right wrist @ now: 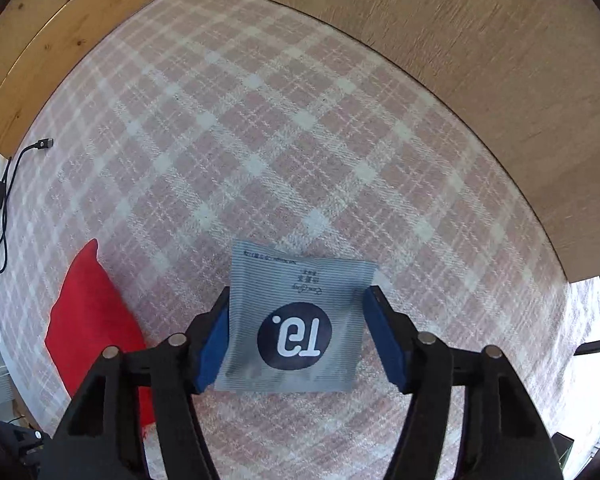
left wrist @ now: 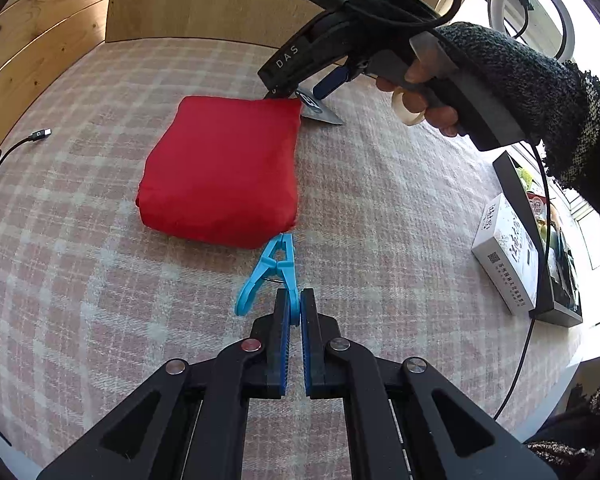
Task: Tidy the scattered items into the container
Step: 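Grasp the blue clothespin with the left tool while the right pinches the grey card, then carry clothespin and grey card over the black tray and open both tools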
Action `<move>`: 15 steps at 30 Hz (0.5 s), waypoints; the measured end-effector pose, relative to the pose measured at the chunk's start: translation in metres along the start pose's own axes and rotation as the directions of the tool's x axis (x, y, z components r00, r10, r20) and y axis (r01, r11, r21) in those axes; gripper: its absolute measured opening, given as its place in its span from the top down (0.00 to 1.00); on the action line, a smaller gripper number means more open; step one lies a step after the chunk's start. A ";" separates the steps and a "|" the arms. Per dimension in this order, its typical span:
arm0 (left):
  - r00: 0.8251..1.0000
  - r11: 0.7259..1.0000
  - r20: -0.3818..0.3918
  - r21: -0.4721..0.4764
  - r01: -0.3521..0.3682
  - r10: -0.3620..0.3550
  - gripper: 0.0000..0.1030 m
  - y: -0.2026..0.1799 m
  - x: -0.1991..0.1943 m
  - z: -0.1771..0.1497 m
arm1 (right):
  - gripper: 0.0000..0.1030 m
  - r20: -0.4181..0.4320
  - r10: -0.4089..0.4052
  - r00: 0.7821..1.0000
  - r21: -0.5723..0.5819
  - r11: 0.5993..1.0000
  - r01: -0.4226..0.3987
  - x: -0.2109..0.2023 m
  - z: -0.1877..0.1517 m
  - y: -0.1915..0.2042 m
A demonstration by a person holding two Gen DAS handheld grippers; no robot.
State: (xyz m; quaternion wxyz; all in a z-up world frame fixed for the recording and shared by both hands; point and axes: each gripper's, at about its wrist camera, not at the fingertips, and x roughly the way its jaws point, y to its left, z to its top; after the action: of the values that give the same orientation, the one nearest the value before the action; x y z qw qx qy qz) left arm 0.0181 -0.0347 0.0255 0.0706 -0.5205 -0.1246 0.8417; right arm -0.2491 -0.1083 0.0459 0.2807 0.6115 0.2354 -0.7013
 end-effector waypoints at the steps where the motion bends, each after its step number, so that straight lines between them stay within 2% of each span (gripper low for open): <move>1: 1.000 1.000 -0.001 -0.002 0.000 0.000 0.96 0.000 0.001 0.000 | 0.52 -0.005 0.024 1.000 0.010 1.000 -0.024 -0.002 0.000 -0.003; 3: 1.000 1.000 -0.001 -0.002 0.004 -0.004 0.96 -0.001 0.001 0.000 | 0.62 -0.006 0.068 0.998 0.035 0.997 -0.068 -0.006 0.000 -0.008; 4: 1.000 1.000 -0.001 0.000 0.004 -0.004 0.96 -0.002 0.001 0.001 | 0.69 -0.003 0.077 0.997 0.042 0.996 -0.077 -0.008 -0.001 -0.009; 7: 1.000 1.000 0.003 0.004 0.008 -0.008 0.96 -0.005 0.000 0.002 | 0.81 0.022 0.101 0.995 0.055 0.993 -0.103 -0.014 -0.006 -0.009; 15: 1.000 1.000 0.021 0.007 0.000 0.000 0.96 -0.010 -0.011 0.004 | 0.88 0.097 0.162 0.982 0.100 0.980 -0.172 -0.037 -0.021 -0.015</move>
State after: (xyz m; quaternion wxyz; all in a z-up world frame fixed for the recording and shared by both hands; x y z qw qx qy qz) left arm 0.0193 -0.0285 0.0396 0.0709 -0.5115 -0.1224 0.8476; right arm -0.2406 -0.0788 0.0789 0.3154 0.6116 0.1323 -0.7134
